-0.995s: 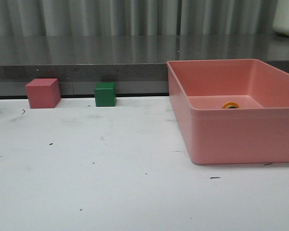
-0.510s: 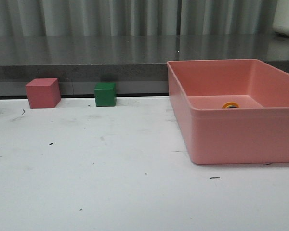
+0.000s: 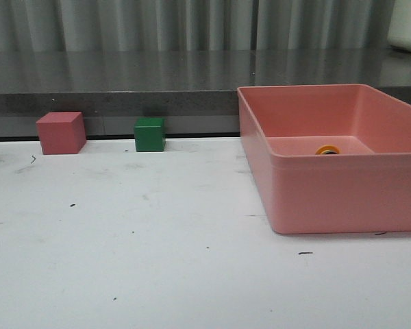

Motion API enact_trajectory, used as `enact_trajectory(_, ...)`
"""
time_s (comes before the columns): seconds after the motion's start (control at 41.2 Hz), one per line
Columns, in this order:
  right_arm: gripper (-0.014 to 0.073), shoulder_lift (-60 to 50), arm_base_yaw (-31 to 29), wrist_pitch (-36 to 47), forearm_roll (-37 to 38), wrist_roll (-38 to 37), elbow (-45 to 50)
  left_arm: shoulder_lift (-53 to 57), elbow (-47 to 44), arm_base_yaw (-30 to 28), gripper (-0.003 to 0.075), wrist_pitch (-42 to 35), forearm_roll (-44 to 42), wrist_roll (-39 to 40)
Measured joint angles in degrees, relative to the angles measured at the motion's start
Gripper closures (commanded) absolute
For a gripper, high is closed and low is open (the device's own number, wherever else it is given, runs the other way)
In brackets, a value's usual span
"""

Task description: Place and stand button with both arms

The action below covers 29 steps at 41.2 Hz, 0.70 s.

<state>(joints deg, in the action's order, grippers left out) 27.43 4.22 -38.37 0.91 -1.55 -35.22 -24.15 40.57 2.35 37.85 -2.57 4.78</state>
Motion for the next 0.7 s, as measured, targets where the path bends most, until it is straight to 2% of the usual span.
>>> enact_trajectory(0.485, -0.0002, 0.46, 0.0, 0.0, 0.0, 0.0, 0.0, 0.0, 0.0, 0.0, 0.0237, 0.0, 0.0, 0.0)
enact_trajectory(0.704, -0.0002, 7.83, 0.0, -4.95, -0.91, 0.0, -4.35, 0.0, 0.0, 0.0, 0.0295, 0.0, 0.0, 0.0)
